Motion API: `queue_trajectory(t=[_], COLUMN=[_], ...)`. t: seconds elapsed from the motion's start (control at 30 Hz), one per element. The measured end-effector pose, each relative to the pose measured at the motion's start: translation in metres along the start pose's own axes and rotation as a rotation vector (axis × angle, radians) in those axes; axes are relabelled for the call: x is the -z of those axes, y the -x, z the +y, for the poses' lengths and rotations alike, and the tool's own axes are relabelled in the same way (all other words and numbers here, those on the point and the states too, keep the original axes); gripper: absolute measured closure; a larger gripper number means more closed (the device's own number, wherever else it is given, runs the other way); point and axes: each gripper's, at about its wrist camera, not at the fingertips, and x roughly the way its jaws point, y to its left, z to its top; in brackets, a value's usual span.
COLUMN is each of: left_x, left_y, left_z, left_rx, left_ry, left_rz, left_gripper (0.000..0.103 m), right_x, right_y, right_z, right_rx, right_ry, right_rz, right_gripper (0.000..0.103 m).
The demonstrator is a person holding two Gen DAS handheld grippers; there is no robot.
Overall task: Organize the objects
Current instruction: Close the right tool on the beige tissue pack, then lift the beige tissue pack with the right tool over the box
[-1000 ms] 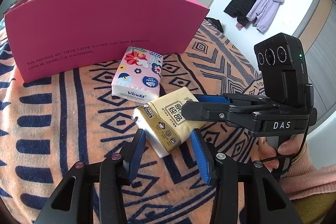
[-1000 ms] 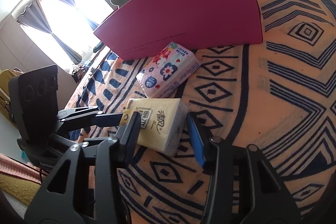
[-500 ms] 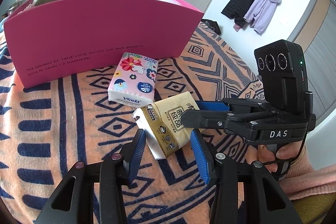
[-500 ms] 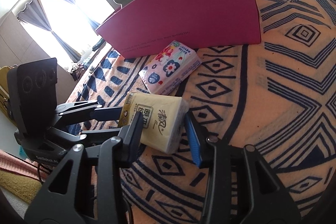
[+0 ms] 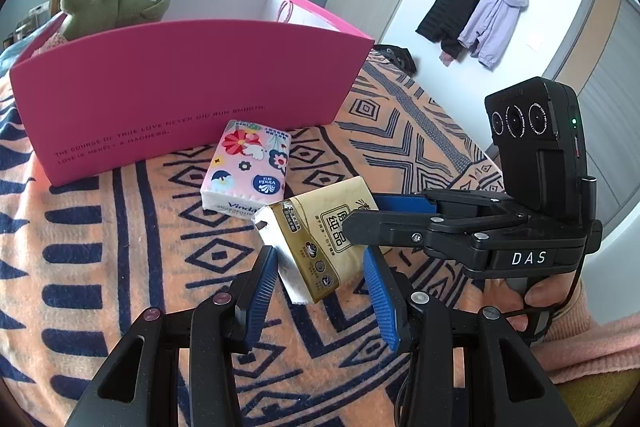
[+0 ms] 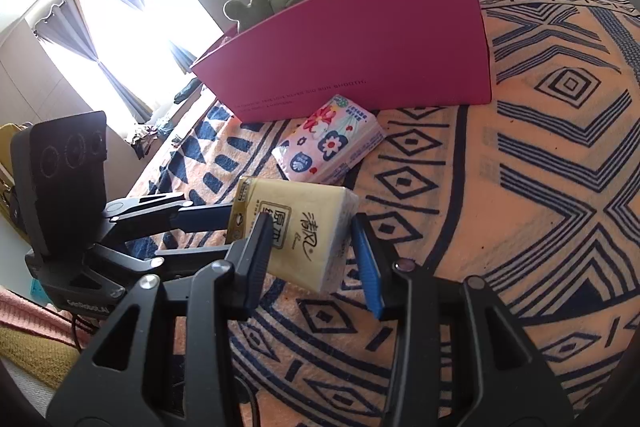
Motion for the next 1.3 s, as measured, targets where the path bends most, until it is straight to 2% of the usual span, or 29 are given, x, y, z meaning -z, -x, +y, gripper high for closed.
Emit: queue_trajectory(t=[0.83, 1.3], left_x=[-0.015, -0.042], left_y=[0.008, 0.022], left_z=[-0.007, -0.016], left_rx=[-0.014, -0.009], left_ry=[-0.032, -0.078], left_rz=[-0.037, -0.106], left_gripper=[0.058, 0.058], right_x=[-0.009, -0.034], right_y=[0.006, 0.026], right_z=[0.009, 0.020], right_rx=[0.013, 0.043], right_ry=[0.022, 0.086], right_rz=[-0.040, -0.116], right_gripper=[0.059, 0.059])
